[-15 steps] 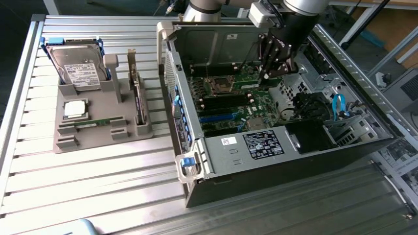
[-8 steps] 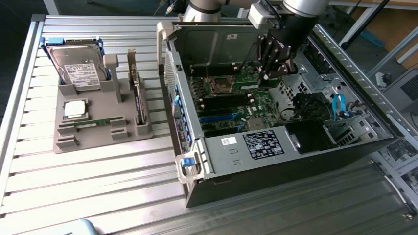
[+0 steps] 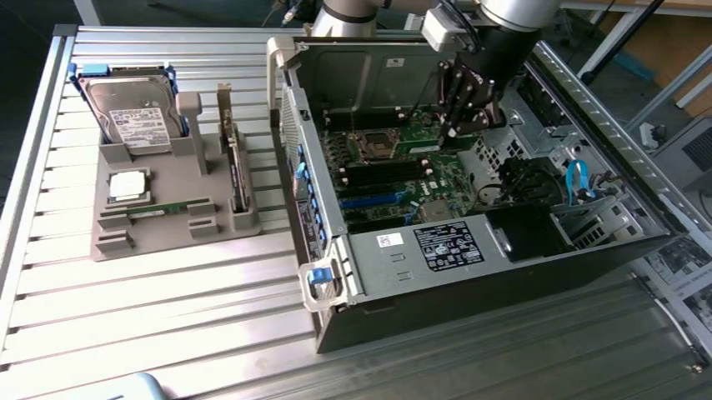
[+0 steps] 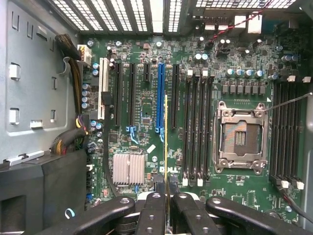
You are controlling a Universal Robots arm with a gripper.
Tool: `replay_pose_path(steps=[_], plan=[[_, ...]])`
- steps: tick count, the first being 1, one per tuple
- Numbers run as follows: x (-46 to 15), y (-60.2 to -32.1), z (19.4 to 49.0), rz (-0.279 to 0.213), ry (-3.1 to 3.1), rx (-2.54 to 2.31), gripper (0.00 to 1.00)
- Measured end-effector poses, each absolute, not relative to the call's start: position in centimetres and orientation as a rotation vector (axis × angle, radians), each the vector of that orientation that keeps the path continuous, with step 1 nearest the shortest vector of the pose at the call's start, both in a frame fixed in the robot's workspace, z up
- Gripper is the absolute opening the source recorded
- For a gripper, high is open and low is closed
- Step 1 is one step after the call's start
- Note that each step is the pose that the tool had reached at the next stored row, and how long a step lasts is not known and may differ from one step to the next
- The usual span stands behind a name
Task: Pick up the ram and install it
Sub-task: 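Insert the ram into the slot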
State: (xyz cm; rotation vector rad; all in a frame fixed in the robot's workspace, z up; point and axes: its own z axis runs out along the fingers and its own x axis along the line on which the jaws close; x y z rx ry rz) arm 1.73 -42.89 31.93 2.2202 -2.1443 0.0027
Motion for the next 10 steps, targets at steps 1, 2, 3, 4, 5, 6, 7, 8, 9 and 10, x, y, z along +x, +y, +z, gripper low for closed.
replay_pose_path(steps=[1, 2, 3, 4, 5, 6, 7, 8, 9, 10], plan=[[1.73, -42.89, 31.89, 0.003, -2.144, 2.220, 0.13], [1.73, -42.89, 31.87, 0.003, -2.144, 2.220, 0.13], [1.73, -42.89, 31.83, 0.003, -2.144, 2.220, 0.13], [1.73, -42.89, 31.81, 0.003, -2.144, 2.220, 0.13], [1.73, -42.89, 31.78, 0.003, -2.144, 2.220, 0.13], [1.73, -42.89, 31.75, 0.003, -2.144, 2.220, 0.13], [1.73, -42.89, 31.72, 0.003, -2.144, 2.220, 0.13], [1.73, -42.89, 31.69, 0.003, -2.144, 2.220, 0.13], [1.73, -42.89, 31.66, 0.003, -2.144, 2.220, 0.13], [1.73, -42.89, 31.63, 0.003, -2.144, 2.220, 0.13]])
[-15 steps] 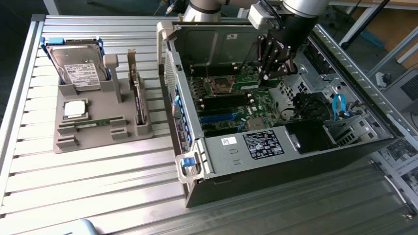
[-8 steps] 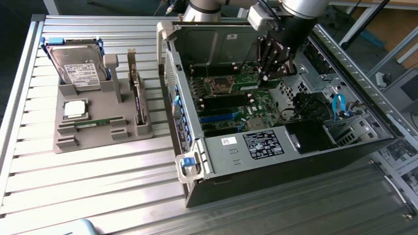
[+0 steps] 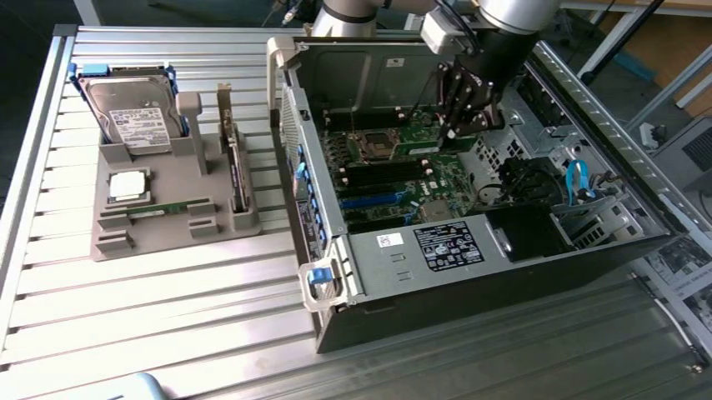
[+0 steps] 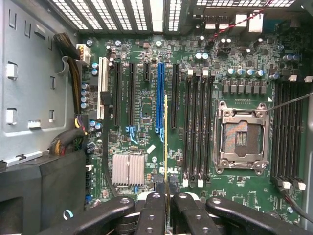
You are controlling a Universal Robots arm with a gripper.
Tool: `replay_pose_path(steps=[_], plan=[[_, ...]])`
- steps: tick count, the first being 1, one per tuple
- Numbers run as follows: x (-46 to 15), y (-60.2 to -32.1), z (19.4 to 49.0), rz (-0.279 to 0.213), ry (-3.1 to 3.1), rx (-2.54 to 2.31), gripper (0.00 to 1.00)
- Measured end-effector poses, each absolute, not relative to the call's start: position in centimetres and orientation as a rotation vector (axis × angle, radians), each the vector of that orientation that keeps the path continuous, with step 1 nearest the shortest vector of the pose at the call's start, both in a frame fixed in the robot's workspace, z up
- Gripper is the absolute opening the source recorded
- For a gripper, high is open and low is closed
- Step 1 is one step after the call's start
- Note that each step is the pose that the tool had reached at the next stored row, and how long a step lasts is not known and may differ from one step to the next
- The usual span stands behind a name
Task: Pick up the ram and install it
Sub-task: 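Insert the ram into the slot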
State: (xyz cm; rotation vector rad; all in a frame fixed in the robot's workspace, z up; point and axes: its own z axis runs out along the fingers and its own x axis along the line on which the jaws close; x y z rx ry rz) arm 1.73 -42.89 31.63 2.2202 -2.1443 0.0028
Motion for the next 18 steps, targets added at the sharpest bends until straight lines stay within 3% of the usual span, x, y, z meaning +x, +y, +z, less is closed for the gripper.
replay_pose_path(steps=[18], plan=[[1.73, -42.89, 31.09, 0.003, -2.144, 2.220, 0.13]])
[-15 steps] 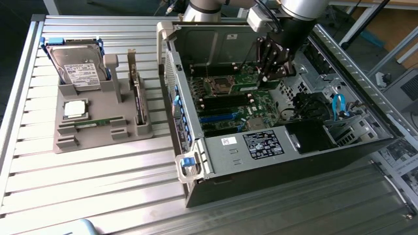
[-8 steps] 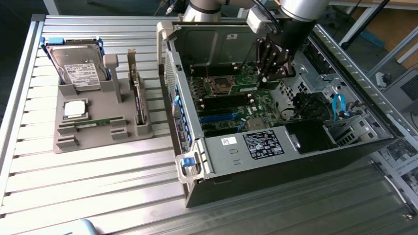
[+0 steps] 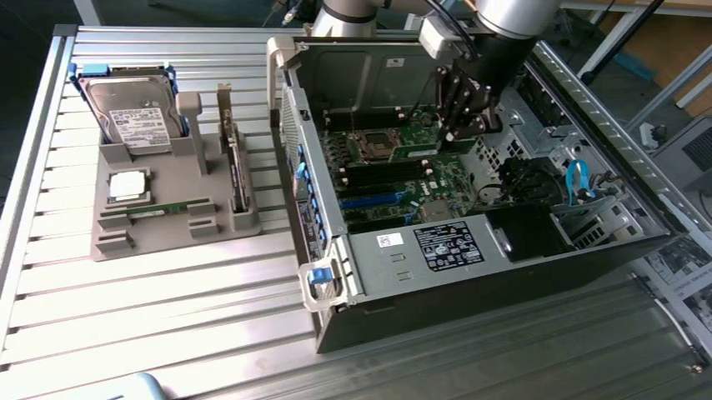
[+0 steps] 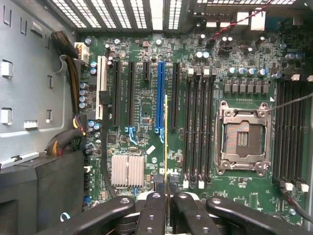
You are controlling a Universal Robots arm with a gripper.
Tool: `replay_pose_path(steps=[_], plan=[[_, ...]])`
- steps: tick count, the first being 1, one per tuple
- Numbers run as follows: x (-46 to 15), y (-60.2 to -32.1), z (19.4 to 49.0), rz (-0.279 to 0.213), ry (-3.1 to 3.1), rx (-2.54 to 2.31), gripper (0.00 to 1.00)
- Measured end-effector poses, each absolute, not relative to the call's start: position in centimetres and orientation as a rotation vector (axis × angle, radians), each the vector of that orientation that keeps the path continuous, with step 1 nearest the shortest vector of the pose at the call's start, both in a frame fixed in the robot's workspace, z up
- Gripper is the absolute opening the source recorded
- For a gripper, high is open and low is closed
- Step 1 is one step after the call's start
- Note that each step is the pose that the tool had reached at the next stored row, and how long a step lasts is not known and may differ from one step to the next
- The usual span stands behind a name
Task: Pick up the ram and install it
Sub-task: 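Insert the ram into the slot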
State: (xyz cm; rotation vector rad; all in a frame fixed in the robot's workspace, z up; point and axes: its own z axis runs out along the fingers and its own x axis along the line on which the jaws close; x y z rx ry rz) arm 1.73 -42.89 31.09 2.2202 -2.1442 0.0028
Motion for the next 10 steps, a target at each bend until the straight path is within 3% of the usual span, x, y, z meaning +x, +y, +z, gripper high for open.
replay_pose_path(steps=[10], plan=[[1.73, -42.89, 30.78, 0.003, -2.144, 2.220, 0.13]])
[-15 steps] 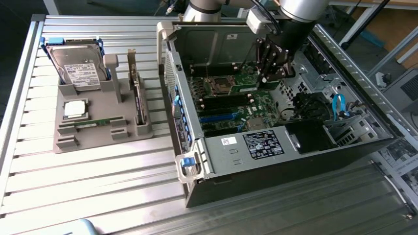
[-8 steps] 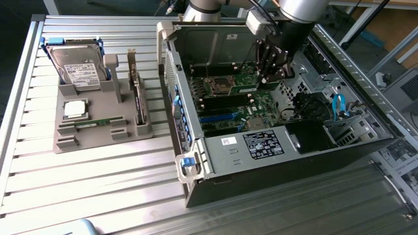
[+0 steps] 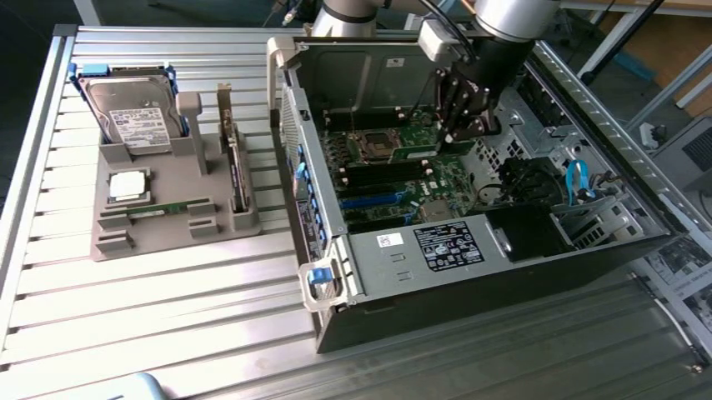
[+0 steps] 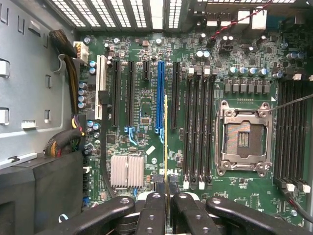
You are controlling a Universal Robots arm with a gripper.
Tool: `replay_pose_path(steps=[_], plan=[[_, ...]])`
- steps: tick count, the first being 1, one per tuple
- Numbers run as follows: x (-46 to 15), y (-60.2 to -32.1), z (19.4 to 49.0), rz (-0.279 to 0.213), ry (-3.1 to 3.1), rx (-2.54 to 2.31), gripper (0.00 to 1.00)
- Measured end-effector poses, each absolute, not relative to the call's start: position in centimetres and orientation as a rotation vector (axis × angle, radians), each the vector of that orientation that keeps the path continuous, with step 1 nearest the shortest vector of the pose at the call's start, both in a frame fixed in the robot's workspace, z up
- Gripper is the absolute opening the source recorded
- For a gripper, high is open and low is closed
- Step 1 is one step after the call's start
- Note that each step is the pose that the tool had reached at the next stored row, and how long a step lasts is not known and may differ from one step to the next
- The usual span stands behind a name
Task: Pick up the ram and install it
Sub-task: 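Insert the ram into the slot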
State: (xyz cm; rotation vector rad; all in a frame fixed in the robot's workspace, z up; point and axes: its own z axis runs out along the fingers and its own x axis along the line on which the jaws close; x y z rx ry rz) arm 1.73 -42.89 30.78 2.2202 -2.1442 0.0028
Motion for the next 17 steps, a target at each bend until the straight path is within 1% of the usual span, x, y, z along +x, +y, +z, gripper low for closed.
replay_pose_path(steps=[17], plan=[[1.73, -42.89, 30.25, 0.003, -2.144, 2.220, 0.13]])
